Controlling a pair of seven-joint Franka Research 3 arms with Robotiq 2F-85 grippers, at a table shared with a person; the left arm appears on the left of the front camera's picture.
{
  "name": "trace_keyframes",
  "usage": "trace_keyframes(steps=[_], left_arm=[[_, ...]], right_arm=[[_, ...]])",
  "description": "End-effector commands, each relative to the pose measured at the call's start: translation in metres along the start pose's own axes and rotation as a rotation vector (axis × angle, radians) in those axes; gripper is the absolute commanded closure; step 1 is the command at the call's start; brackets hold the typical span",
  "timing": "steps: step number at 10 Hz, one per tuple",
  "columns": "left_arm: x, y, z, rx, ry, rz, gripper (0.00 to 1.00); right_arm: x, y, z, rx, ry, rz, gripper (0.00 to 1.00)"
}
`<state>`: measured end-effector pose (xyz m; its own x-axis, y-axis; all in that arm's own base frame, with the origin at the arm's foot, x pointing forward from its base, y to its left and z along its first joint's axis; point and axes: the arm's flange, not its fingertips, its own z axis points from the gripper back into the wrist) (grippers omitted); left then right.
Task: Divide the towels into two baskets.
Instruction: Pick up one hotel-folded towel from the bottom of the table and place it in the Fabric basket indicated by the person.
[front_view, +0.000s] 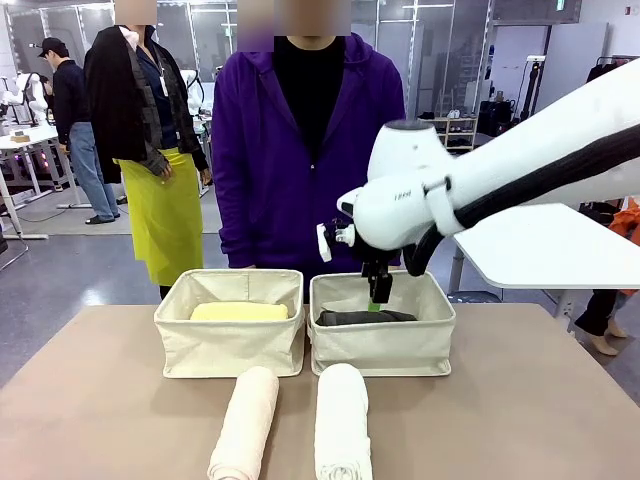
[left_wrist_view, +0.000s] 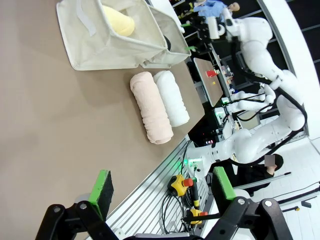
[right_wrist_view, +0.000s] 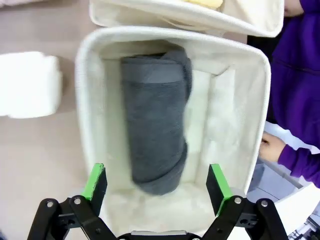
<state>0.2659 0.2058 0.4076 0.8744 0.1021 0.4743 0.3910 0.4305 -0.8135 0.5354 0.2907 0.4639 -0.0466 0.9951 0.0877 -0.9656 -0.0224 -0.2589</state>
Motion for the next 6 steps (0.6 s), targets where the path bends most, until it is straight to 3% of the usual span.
trace_keyframes(steps=[1, 3, 6], left_arm=[[-0.002, -0.003, 0.001, -0.003, 0.001, -0.006, 0.0], [-0.002, -0.003, 0.001, -0.003, 0.001, -0.006, 0.0], [-0.002, -0.003, 0.001, -0.003, 0.001, -0.006, 0.0]], right_arm=[[-0.037, 0.037, 0.054, 0.067, -0.05, -0.177, 0.0], [-0.101, 0.068, 0.083, 0.273, -0.249, -0.404, 0.0], [-0.203, 0.122, 0.094, 0.541, -0.517, -0.571, 0.0]])
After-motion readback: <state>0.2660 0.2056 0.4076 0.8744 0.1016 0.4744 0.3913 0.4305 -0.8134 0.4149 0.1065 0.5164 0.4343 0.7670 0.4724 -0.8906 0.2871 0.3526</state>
